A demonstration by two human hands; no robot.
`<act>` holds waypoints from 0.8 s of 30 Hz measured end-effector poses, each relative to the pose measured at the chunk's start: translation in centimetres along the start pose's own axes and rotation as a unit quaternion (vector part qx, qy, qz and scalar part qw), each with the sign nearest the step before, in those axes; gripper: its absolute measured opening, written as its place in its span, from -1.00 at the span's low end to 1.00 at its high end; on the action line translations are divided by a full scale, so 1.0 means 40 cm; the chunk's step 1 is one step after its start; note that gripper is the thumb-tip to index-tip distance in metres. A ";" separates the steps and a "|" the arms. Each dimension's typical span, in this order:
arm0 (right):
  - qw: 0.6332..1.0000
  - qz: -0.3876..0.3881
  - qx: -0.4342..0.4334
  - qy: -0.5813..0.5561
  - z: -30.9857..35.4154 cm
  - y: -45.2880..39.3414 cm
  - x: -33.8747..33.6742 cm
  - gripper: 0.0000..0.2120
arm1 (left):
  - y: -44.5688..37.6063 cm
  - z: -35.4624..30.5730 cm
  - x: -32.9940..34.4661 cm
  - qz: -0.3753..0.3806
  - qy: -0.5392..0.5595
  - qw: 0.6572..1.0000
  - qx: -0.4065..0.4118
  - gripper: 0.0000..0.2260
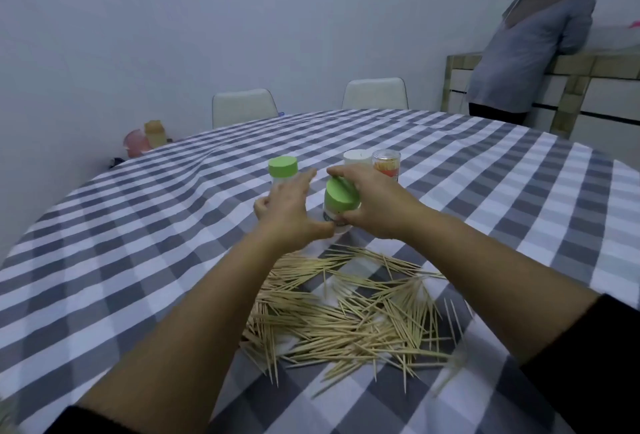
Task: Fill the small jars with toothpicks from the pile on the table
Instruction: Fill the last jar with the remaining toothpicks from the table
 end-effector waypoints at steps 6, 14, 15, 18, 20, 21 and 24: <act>0.985 -0.067 -0.069 0.141 -0.021 -0.086 0.062 -0.45 | -0.092 0.081 0.042 -0.080 0.151 0.970 -0.172 0.08; 0.972 -0.051 -0.043 0.224 -0.038 -0.184 0.086 -0.50 | -0.161 0.139 0.115 -0.140 0.296 0.911 -0.249 -0.13; 0.968 -0.051 -0.041 0.241 -0.040 -0.193 0.088 -0.51 | -0.164 0.142 0.117 -0.148 0.286 0.914 -0.247 -0.25; 0.949 -0.078 -0.037 0.304 -0.045 -0.205 0.095 -0.49 | -0.162 0.146 0.116 -0.155 0.273 0.919 -0.237 -0.45; 0.938 -0.094 -0.029 0.333 -0.048 -0.203 0.100 -0.43 | -0.154 0.150 0.110 -0.148 0.278 0.921 -0.230 -0.46; 0.935 -0.094 -0.025 0.341 -0.049 -0.199 0.103 -0.39 | -0.146 0.149 0.104 -0.143 0.281 0.922 -0.226 -0.46; 0.942 -0.098 -0.016 0.320 -0.040 -0.180 0.100 -0.26 | -0.116 0.144 0.086 -0.127 0.280 0.929 -0.207 -0.45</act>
Point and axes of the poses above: each hand's wrist, its own y-axis away from the middle knuckle, its own x-axis out of the palm, z = x × y, the point moved 1 cm from there along -y, towards the middle knuckle, and after that the axes turned 9 degrees about -z, right-handed, at the moved point
